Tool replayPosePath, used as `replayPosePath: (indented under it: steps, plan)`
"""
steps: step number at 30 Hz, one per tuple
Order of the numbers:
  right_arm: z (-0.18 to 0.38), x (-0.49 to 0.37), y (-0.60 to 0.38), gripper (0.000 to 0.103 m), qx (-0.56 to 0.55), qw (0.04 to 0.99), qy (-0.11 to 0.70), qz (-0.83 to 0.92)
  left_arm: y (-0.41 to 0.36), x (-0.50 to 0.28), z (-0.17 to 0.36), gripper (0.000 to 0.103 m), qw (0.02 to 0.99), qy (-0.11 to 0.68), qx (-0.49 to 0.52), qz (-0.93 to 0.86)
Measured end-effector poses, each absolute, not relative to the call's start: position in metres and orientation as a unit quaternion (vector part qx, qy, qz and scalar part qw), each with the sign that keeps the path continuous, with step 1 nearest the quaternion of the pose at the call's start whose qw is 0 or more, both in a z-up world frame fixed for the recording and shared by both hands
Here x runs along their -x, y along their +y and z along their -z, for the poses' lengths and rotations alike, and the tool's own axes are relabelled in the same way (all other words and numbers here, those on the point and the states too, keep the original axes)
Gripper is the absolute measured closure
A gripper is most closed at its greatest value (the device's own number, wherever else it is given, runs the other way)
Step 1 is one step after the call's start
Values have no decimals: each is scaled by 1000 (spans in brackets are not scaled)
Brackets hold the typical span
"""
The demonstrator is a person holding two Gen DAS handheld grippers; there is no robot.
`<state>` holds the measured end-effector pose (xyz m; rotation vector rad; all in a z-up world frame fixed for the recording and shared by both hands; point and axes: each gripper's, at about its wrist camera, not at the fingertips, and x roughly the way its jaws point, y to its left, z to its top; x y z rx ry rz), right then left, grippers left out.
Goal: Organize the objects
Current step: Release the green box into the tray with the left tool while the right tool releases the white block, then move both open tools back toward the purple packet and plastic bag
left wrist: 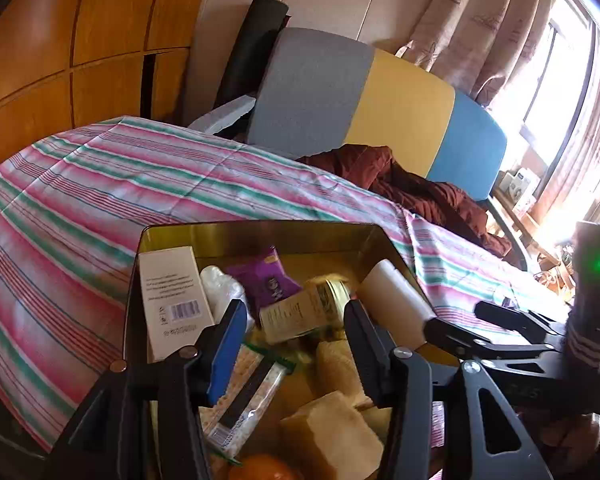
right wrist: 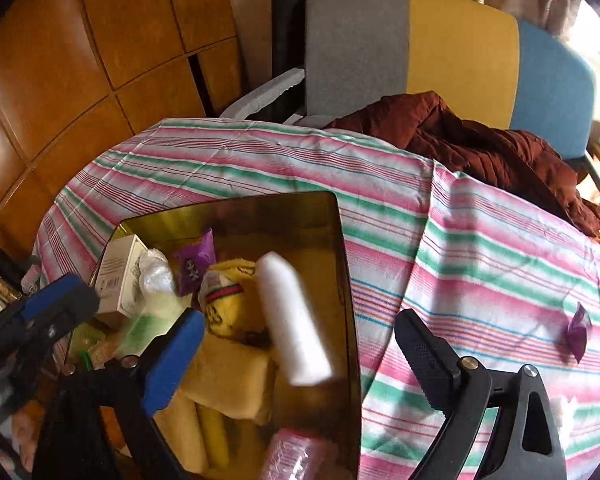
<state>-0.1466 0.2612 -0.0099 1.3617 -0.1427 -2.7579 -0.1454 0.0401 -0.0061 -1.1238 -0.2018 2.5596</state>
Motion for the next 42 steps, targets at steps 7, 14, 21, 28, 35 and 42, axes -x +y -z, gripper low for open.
replayPosePath:
  steps: [7, 14, 21, 28, 35, 42]
  plan:
    - [12, 110, 271, 1, -432, 19, -52, 900, 32, 117, 18, 50, 156, -68, 414, -894]
    - [8, 82, 261, 0, -417, 17, -52, 907, 40, 85, 18, 49, 162, -49, 409, -897]
    - [4, 60, 249, 0, -401, 10, -34, 916, 52, 66, 7, 44, 159, -19, 393, -906]
    - [-2, 41, 257, 0, -390, -10, -43, 920, 64, 52, 3, 44, 164, 11, 384, -908]
    - [-4, 29, 278, 0, -388, -35, -48, 920, 80, 43, 2, 44, 182, 36, 380, -906]
    - [-6, 20, 313, 0, -389, -73, -41, 918, 100, 36, 1, 44, 213, 51, 379, -899]
